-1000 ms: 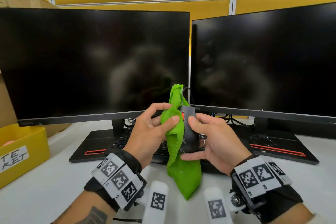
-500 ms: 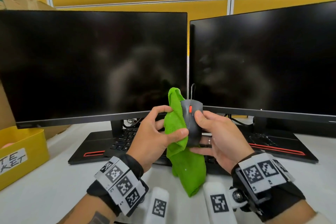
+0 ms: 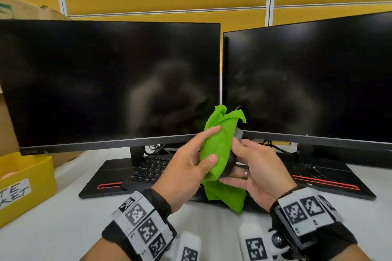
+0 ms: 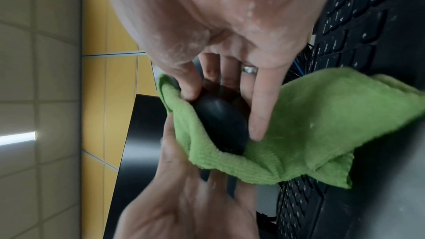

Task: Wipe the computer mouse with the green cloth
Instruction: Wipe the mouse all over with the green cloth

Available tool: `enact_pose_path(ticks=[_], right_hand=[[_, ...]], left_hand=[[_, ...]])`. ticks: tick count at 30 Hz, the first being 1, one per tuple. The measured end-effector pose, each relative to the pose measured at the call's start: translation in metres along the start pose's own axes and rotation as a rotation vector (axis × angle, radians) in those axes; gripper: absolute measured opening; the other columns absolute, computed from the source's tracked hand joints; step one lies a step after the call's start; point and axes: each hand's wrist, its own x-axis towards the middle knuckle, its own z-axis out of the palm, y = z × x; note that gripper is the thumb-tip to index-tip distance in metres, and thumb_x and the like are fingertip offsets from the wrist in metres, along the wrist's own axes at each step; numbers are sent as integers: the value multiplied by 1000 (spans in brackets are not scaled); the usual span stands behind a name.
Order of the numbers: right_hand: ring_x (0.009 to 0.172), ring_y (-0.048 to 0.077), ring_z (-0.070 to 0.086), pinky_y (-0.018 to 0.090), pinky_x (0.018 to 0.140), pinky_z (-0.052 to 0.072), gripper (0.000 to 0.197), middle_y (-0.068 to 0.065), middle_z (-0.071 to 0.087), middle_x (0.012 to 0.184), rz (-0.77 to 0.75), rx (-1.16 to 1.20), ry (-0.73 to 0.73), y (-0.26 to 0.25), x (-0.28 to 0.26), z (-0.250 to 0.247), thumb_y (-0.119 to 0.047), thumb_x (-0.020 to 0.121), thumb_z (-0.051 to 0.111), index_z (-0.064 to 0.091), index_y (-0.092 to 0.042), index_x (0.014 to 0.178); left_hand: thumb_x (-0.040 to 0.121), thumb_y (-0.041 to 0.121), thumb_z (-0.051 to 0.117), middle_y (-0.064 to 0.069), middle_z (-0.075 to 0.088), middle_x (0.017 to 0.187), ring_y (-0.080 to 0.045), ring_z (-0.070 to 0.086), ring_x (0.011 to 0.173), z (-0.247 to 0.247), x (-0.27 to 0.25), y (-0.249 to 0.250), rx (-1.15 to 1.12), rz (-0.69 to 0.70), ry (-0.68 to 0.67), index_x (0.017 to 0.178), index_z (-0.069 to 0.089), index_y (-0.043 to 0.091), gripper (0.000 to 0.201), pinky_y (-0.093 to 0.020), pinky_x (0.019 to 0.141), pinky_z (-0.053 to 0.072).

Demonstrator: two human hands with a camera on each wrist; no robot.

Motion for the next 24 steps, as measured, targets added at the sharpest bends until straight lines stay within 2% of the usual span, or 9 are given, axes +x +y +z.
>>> enact_pose_path(ticks=[3,7,9,13,15,17,20,22,24], right_hand=[[88,40,80,49,75,66,28,15,81,104,-21,12,7,-1,-1,1,-29,104,59,74,-8,114],[91,41,79,52,78,65,28,18,81,104,-21,60,12,-5,0,1,-29,103,60,75,-8,115],[93,42,79,54,81,64,27,19,81,106,-10,78,12,-4,0,0,-28,103,60,74,-8,115],[90,41,79,49,78,65,27,18,81,107,1,97,28,-3,3,-1,-31,103,61,74,-11,114],[90,41,79,47,75,65,27,17,80,108,3,105,24,-3,3,-1,-32,102,61,74,-12,115],[93,42,79,50,79,65,28,18,80,108,2,111,21,-4,3,0,-31,103,61,74,-10,115],[96,44,78,59,87,62,29,20,80,108,-16,115,30,-3,2,1,-30,104,59,72,-6,116],[96,44,78,60,87,62,30,20,80,106,-20,105,32,-3,2,1,-30,104,59,72,-6,116],[95,44,78,57,85,63,30,19,81,106,-21,105,25,-3,2,1,-30,104,59,72,-5,115]], left_hand=[[98,-3,65,2,71,139,-18,72,123,-4,-1,-6,-2,5,34,148,54,29,60,-35,98,60],[77,11,81,-4,78,126,-22,77,112,-6,2,-9,-33,15,66,145,59,26,74,-35,91,64],[75,12,81,-3,79,124,-23,76,113,-7,3,-10,-38,24,82,144,61,22,72,-36,92,63],[79,19,75,-11,79,123,-37,72,121,-11,6,-12,-76,5,145,134,70,12,56,-55,102,58],[80,20,74,-14,79,120,-40,72,120,-14,6,-12,-80,4,160,130,72,10,51,-59,103,57],[78,18,78,-12,80,120,-36,73,118,-15,5,-11,-68,3,140,132,71,12,55,-54,100,59],[76,8,85,-4,80,121,-23,77,111,-11,5,-13,-15,22,89,138,65,18,66,-35,90,64],[79,-2,84,-4,81,118,-21,78,108,-10,5,-15,-15,23,94,138,66,17,65,-32,87,64],[76,2,85,-5,82,116,-25,78,108,-11,6,-13,-23,23,107,134,68,15,62,-33,88,64]])
